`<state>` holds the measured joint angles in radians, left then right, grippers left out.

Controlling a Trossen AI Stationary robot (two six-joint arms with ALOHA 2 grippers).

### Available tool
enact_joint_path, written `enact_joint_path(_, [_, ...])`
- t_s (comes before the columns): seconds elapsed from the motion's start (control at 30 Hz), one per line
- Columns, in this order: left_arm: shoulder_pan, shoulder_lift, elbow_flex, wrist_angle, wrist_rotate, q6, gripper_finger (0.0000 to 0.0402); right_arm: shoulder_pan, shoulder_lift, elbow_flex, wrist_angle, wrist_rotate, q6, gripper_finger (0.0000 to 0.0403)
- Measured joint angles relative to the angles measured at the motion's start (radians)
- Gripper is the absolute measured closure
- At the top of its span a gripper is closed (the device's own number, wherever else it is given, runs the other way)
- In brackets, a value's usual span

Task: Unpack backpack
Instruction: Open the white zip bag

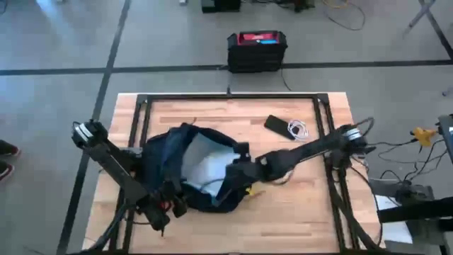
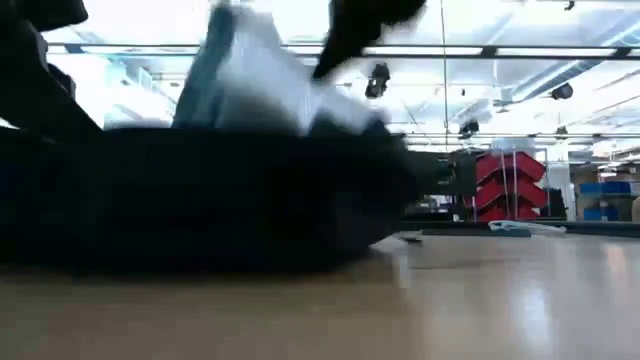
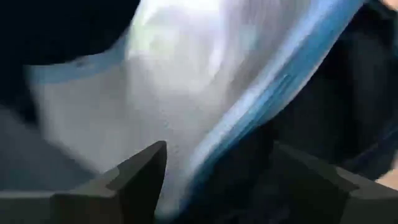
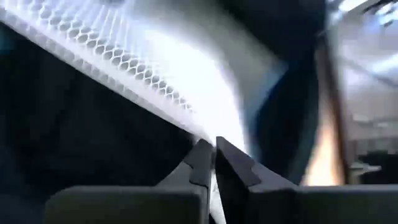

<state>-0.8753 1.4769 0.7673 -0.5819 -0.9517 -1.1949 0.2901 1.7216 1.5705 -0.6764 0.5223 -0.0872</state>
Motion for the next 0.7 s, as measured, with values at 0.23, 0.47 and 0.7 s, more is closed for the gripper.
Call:
enact_joint_path(0.23, [0.0,-0.008,0.0,0.014,-0.089,0.034,0.0129,0.0,-0.207,-0.003,-0.029,0.028,0.092,0.0403])
enact_joint_path(0.47, [0.081,0.004,-0.036,-0.007,-0.162,-0.056,0.0129,0.022,-0.248,-0.02,-0.12,-0.001,0.199,0.0403])
enact_joint_path(0.7, [0.406,-0.017,-0.12,-0.106,0.062,-0.019,0.0129,0.031,-0.251,0.023,-0.097,0.001,0.138,0.0403])
